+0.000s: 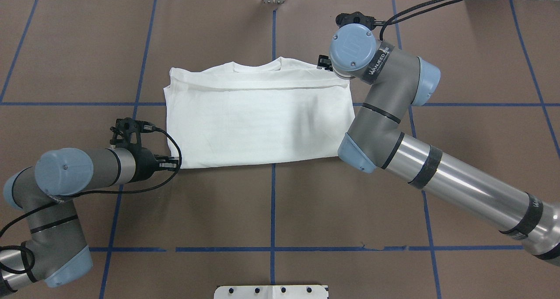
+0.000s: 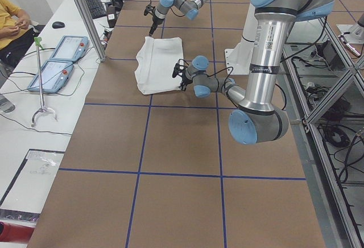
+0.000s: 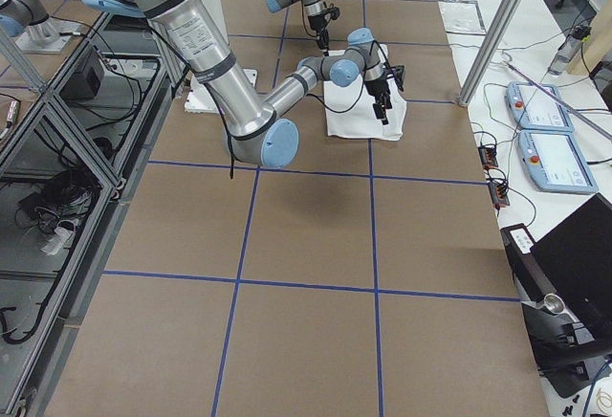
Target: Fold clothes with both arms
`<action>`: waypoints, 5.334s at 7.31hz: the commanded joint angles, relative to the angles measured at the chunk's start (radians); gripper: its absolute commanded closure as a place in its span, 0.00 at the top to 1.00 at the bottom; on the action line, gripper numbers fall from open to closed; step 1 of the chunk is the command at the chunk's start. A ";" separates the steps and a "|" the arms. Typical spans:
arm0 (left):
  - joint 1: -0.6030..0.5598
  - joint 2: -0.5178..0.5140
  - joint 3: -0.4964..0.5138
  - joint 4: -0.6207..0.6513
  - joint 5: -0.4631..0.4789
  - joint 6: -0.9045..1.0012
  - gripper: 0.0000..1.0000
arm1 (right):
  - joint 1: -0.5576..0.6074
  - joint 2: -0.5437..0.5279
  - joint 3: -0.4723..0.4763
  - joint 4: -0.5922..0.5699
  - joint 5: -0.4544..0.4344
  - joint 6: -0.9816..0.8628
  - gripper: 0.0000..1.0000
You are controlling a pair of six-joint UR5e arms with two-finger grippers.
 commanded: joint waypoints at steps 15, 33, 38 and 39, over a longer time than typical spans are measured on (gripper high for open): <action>-0.483 -0.317 0.546 -0.106 -0.147 0.608 1.00 | -0.099 0.166 -0.219 0.314 -0.011 0.116 0.96; -0.480 -0.291 0.520 -0.111 -0.147 0.510 1.00 | -0.166 0.019 -0.033 0.248 -0.078 0.061 0.00; -0.475 -0.292 0.517 -0.111 -0.148 0.510 1.00 | -0.387 -0.271 0.328 0.193 -0.281 0.135 0.00; -0.474 -0.292 0.517 -0.111 -0.148 0.511 1.00 | -0.387 -0.281 0.331 0.193 -0.280 0.133 0.00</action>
